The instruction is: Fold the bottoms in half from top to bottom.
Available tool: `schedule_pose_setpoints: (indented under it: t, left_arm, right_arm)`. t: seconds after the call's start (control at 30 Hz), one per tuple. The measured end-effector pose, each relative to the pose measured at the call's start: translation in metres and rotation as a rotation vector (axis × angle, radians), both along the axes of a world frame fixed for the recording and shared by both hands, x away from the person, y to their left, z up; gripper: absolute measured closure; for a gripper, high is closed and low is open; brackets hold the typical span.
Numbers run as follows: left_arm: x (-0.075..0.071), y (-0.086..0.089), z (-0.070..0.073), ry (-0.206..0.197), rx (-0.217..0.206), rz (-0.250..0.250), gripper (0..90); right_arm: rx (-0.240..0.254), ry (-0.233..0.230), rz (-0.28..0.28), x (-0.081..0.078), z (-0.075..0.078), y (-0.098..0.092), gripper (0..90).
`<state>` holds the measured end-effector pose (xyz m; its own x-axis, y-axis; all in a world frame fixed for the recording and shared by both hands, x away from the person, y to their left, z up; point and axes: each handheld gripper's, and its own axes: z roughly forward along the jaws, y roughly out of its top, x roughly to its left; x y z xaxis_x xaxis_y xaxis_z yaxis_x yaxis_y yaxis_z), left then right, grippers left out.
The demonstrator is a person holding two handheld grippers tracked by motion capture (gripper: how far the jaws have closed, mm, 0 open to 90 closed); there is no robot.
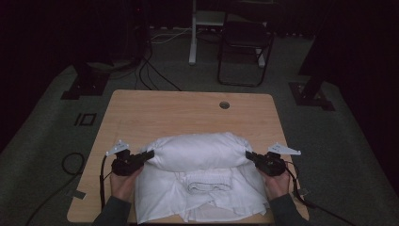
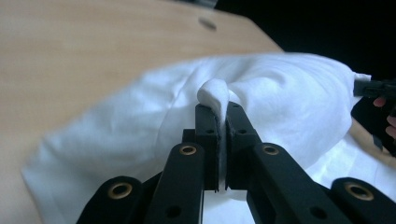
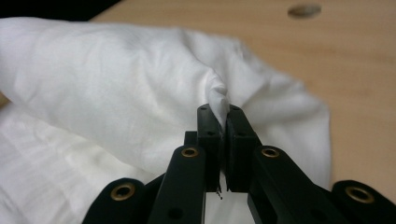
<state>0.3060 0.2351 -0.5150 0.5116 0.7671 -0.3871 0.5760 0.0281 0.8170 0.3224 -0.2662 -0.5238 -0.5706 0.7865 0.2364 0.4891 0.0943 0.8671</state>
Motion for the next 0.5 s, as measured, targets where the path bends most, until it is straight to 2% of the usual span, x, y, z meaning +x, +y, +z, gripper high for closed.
schedule_pose_setpoints:
  t: [0.13,0.2,0.33,0.5]
  left_arm:
    - [0.002,-0.003,-0.021,0.057,0.01,0.028,86.2]
    - [0.007,-0.005,-0.026,0.066,0.026,0.037,86.1]
    - [0.021,-0.008,-0.03,0.073,0.046,0.063,85.9]
    - [0.045,-0.011,-0.027,0.078,0.076,0.098,85.8]
  right_arm:
    - [-0.023,0.068,0.003,-0.003,-0.021,0.004,86.5]
    - [-0.033,0.087,0.001,0.0,-0.028,0.007,86.5]
    - [-0.044,0.098,-0.009,0.011,-0.031,0.013,86.5]
    - [-0.054,0.105,-0.021,0.029,-0.033,0.019,86.5]
